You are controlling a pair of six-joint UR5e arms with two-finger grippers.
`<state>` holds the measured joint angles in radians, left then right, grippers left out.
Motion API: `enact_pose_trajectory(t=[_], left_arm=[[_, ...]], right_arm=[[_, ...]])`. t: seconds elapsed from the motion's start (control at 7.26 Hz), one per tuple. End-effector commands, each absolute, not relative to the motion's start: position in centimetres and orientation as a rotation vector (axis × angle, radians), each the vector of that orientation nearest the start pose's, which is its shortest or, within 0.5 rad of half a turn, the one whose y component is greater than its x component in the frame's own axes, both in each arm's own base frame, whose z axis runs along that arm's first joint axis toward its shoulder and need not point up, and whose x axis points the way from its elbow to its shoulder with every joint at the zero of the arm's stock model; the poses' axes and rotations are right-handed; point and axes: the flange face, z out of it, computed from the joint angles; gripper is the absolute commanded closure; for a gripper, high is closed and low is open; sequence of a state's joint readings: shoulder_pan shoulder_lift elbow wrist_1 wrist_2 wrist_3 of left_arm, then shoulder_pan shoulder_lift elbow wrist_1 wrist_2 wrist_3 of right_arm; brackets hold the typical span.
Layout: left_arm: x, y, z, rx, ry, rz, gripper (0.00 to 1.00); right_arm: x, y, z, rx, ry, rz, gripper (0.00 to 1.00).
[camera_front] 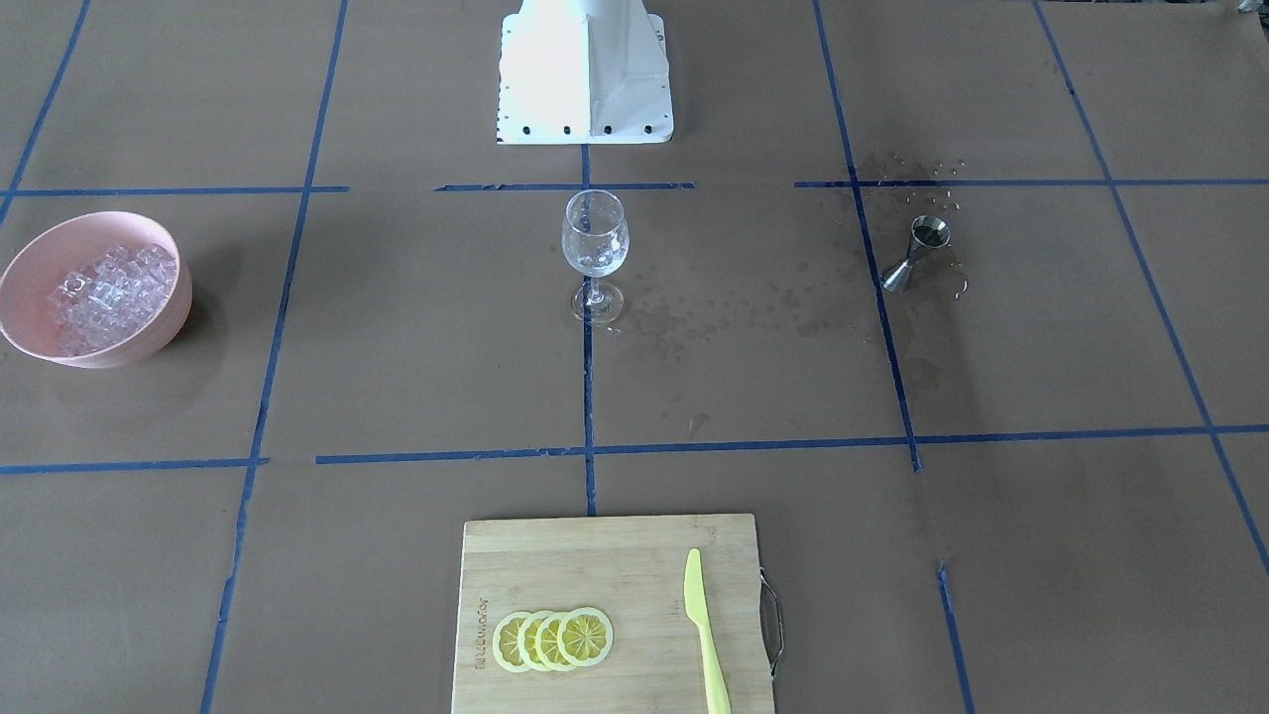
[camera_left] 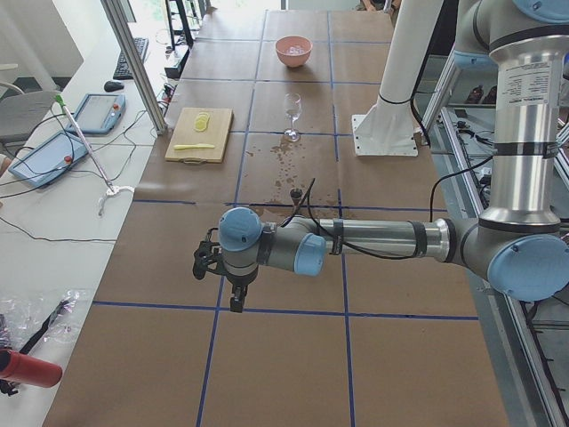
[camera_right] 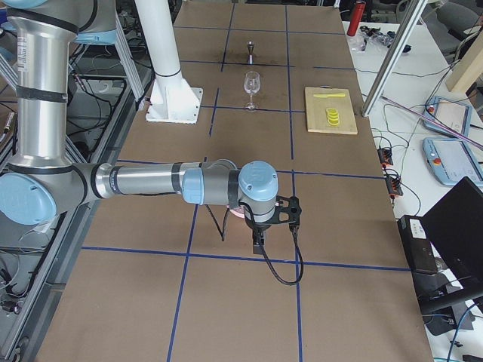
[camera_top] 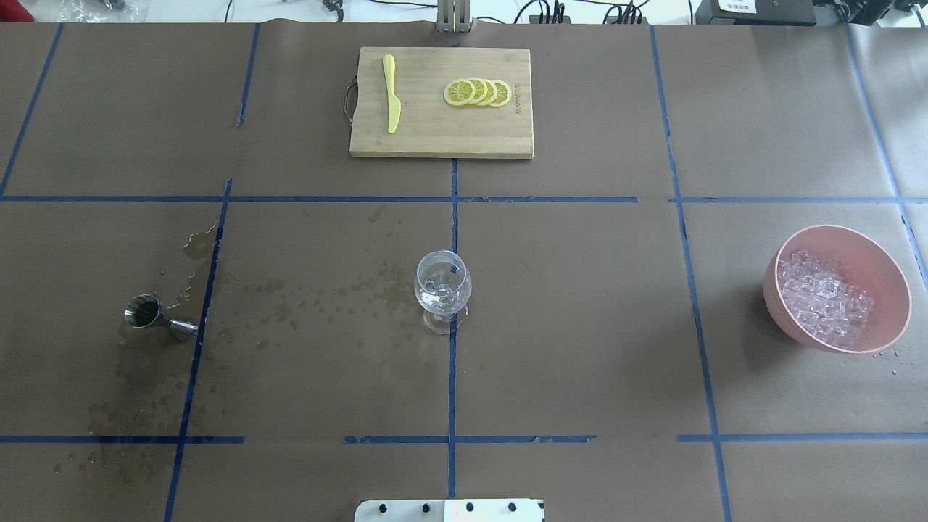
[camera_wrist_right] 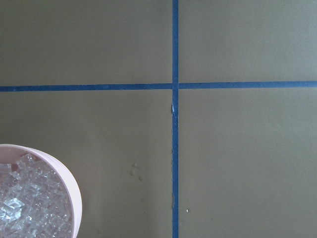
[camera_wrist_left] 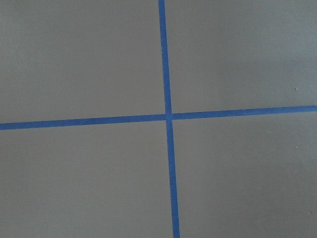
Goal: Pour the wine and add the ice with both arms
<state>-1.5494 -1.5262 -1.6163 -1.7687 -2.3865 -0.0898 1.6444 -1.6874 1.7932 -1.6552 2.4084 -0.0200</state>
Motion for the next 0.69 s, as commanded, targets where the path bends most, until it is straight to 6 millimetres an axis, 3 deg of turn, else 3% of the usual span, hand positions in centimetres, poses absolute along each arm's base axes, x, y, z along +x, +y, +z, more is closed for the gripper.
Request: enact_pose_trajectory(t=[0.0, 0.14, 0.28, 0.41, 0.55], left_arm=[[-5.0, -48.9, 62.2, 0.163, 0.827, 0.025, 0.0], [-5.1, -49.5, 58.7, 0.215, 0.831, 0.024, 0.0], [-5.0, -50.0, 53.4, 0.278, 0.843, -0.011, 0.0], [-4.8, -49.3, 47.1, 0.377, 0.85, 0.012, 0.0], [-3.2, -48.2, 42.3, 0.432, 0.868, 0.029, 0.0]], right_arm=[[9.2, -43.6, 60.8, 0.058, -0.837, 0.044, 0.0], [9.2, -43.6, 60.7, 0.059, -0.837, 0.045, 0.0], [9.2, -44.2, 60.0, 0.071, -0.841, 0.041, 0.0], [8.8, -44.5, 59.7, 0.071, -0.843, 0.036, 0.0], [8.6, -46.3, 57.8, 0.107, -0.84, 0.01, 0.0]])
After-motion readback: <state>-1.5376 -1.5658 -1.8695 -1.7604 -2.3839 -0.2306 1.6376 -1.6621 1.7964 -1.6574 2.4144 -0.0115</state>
